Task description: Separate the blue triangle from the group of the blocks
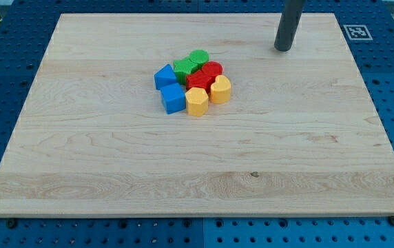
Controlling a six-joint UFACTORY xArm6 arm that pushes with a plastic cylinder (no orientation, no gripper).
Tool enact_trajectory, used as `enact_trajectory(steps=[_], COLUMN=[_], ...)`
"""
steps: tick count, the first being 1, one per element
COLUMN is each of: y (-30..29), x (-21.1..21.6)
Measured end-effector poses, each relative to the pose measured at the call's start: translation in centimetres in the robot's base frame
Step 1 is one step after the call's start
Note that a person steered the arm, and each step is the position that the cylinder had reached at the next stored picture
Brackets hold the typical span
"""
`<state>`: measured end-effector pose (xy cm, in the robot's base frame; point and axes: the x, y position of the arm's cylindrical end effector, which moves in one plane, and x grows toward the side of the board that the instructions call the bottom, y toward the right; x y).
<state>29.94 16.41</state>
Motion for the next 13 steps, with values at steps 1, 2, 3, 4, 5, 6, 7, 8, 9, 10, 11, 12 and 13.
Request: enact_trajectory(steps=[1,2,3,4,5,6,7,8,9,10,11,12,13], y=[0.0,-2.2,-7.4,-7.7,-9.7,-11.6,-14.4,-16.8,-18.0,-18.1,-19.3,-22.7,-26.3], x=[0.0,-0.2,-0.2,0.1,2.3,4.6,6.3,7.6,8.5,9.3,10.5,10.8,10.8])
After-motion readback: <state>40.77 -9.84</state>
